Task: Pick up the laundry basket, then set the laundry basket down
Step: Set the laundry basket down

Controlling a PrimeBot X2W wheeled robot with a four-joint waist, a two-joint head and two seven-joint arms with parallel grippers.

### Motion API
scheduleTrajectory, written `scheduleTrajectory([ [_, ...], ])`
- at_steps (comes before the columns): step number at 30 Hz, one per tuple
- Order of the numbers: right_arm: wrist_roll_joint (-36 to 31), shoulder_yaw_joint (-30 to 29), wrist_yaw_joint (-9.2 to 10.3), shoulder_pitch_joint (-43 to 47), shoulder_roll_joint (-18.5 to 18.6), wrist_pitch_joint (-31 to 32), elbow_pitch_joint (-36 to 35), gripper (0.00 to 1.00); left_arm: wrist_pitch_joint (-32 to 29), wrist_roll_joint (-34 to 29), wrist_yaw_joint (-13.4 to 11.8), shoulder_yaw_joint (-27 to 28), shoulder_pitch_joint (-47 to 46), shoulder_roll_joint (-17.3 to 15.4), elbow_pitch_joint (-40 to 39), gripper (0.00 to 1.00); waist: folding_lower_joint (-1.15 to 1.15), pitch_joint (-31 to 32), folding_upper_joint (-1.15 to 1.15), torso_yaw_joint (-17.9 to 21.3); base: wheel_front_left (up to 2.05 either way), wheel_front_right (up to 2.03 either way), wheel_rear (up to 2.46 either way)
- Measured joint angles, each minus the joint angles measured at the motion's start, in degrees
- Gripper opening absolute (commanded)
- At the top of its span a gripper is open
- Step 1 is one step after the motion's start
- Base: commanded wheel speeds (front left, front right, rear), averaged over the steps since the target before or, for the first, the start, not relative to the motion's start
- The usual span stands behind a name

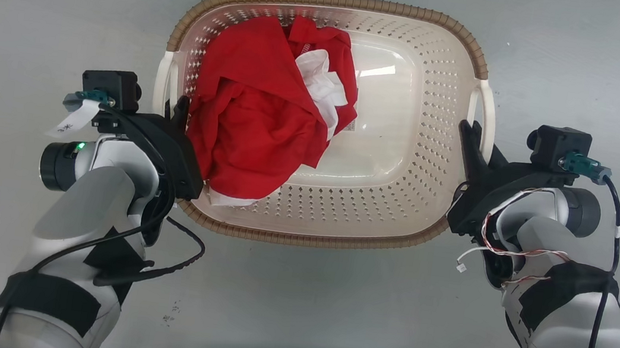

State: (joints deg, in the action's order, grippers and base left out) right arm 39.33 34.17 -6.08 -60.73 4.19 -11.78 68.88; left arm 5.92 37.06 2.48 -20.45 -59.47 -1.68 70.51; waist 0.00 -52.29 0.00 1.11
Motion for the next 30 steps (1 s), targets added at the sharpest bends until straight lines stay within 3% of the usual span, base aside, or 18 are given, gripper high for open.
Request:
scheduleTrajectory([
  [23,0.08,0.65,-0.91,-0.95,-0.02,-0.32,1.42,0.0,-0.37,0.23,1.12,0.15,-0.95,0.34,1.46,0.0,0.0,-0.21,0.0,-0.45,0.0,0.0,0.0],
  [24,0.08,0.84,-0.99,-0.94,-0.01,-0.32,1.46,0.41,-0.55,0.45,1.34,0.34,-1.16,0.35,1.52,0.0,0.0,-0.2,0.0,-0.48,0.0,0.0,0.0],
  [25,0.08,1.15,-0.99,-0.94,0.02,-0.23,1.48,1.0,-0.73,0.97,1.68,0.75,-1.23,0.38,1.55,0.05,0.0,-0.19,0.0,-0.53,0.0,0.0,0.0],
  [26,0.04,1.9,-1.0,-0.91,0.24,0.44,1.55,1.0,-0.88,3.0,2.19,2.49,-1.24,0.42,1.75,0.76,-0.01,-0.14,0.0,-0.65,0.0,0.0,0.0],
  [27,0.04,2.11,-1.0,-0.87,0.42,0.63,1.6,1.0,-0.87,3.13,2.3,2.57,-1.31,0.07,1.79,1.0,0.0,-0.12,0.0,-0.72,0.0,0.0,0.0],
  [30,0.04,2.59,-1.0,-0.87,0.77,0.68,1.57,1.0,-1.27,3.76,2.89,2.86,-1.61,-0.6,1.8,1.0,0.0,-0.03,0.0,-0.9,0.0,0.0,0.0],
])
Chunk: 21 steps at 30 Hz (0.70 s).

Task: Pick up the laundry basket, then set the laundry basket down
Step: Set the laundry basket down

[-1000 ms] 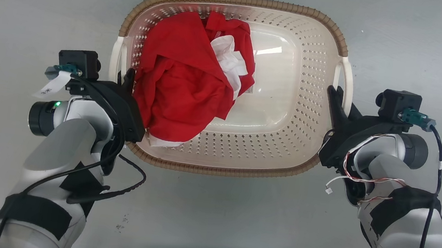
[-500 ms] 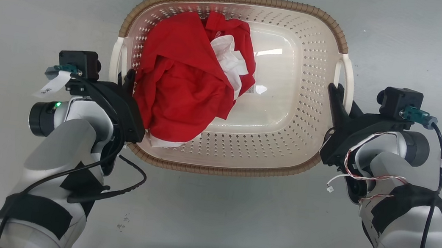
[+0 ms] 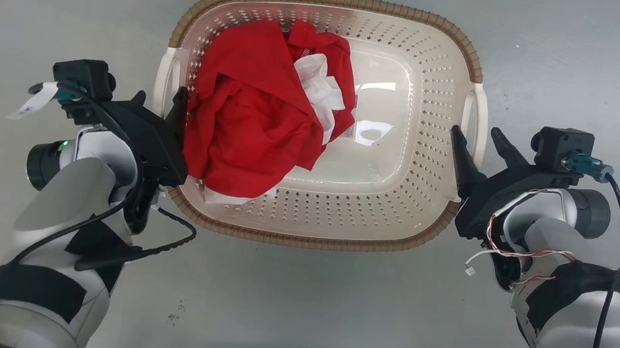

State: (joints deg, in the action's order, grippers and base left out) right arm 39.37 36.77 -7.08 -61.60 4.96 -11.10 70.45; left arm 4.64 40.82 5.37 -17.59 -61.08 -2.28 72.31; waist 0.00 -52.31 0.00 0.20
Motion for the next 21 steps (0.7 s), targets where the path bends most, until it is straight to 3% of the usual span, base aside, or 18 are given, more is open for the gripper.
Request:
scheduleTrajectory([
  [10,0.64,1.03,0.0,0.47,-0.18,-0.05,-1.85,1.0,-0.47,0.18,0.78,-1.44,0.12,0.43,0.2,1.0,0.0,1.86,0.0,0.07,0.0,0.0,0.0],
  [21,1.9,1.3,0.0,4.02,-0.22,-1.69,-2.75,1.0,3.18,-2.68,0.78,-3.99,3.04,0.43,0.8,1.0,0.0,6.78,0.0,0.11,0.0,0.0,0.0],
])
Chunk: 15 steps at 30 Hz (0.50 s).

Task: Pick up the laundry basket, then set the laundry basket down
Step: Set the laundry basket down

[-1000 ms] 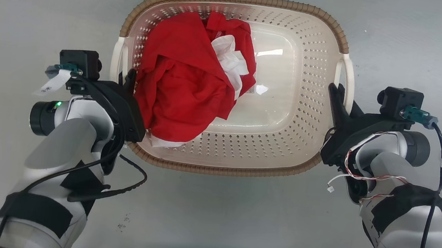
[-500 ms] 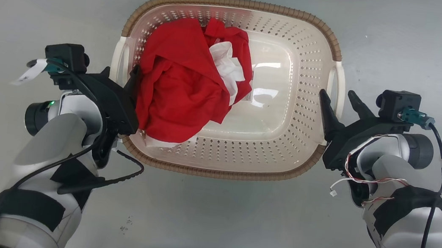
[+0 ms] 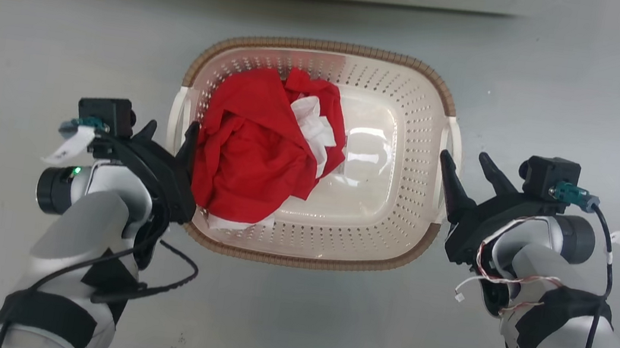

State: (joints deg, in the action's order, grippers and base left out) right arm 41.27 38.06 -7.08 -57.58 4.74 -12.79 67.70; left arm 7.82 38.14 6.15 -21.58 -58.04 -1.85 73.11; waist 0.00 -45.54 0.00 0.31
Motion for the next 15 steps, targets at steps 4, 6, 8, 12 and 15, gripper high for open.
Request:
scheduleTrajectory([
  [4,0.22,-0.19,0.0,1.9,0.25,-0.53,-0.02,1.0,1.9,-0.99,-0.02,-1.27,1.78,-0.11,0.14,1.0,0.0,2.89,0.0,0.12,0.0,0.0,0.0],
  [6,0.56,-0.33,0.0,2.85,0.45,-0.9,-0.03,1.0,2.69,-1.66,-0.03,-1.58,2.58,-0.24,0.2,1.0,0.0,4.41,0.0,0.21,0.0,0.0,0.0],
  [8,1.1,-0.52,0.0,3.71,0.71,-0.92,0.0,1.0,3.33,-2.35,-0.08,-1.98,3.45,-0.38,0.22,1.0,0.0,5.98,0.0,0.3,0.0,0.0,0.0],
  [12,1.18,-0.58,0.0,5.72,0.97,-1.02,-0.02,1.0,4.33,-3.19,-0.08,-2.96,5.16,-0.67,0.27,1.0,0.01,9.23,0.0,0.51,0.0,0.0,0.0],
  [15,1.23,-0.57,0.0,7.14,1.01,-1.42,-0.1,1.0,4.99,-3.53,-0.08,-3.47,6.54,-0.69,0.29,1.0,0.01,11.7,0.0,0.65,0.0,0.0,0.0],
])
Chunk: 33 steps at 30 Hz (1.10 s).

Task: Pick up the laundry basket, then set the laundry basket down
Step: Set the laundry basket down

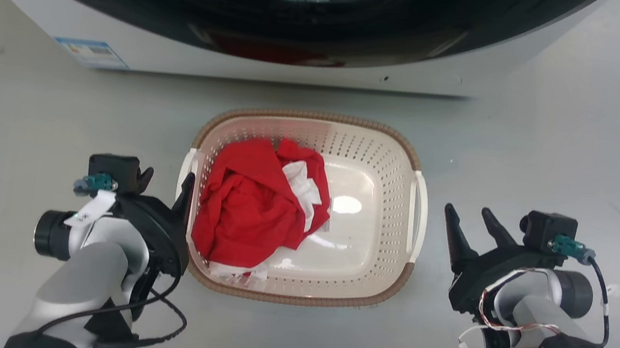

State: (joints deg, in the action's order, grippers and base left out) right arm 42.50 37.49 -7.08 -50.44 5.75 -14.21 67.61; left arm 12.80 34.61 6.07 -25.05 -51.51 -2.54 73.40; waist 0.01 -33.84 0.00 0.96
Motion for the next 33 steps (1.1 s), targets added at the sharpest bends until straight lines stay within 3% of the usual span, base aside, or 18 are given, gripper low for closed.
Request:
scheduleTrajectory([
  [11,0.08,-0.63,0.02,4.94,0.41,-0.02,-0.41,1.0,1.18,-0.96,-0.55,-1.09,5.32,0.09,-0.21,1.0,0.0,8.89,0.0,0.02,0.0,0.0,0.0],
  [22,-0.31,-2.68,1.85,10.65,0.86,-0.04,-3.28,1.0,1.47,-1.51,-1.2,-0.83,10.1,0.09,-3.35,1.0,0.0,15.91,0.0,0.04,0.0,0.0,0.0],
  [33,-2.3,-4.89,3.94,16.4,2.21,-0.05,-8.92,1.0,1.48,-2.21,-3.8,0.81,16.77,-0.59,-9.9,1.0,0.0,21.88,0.0,-0.29,0.0,0.0,0.0],
])
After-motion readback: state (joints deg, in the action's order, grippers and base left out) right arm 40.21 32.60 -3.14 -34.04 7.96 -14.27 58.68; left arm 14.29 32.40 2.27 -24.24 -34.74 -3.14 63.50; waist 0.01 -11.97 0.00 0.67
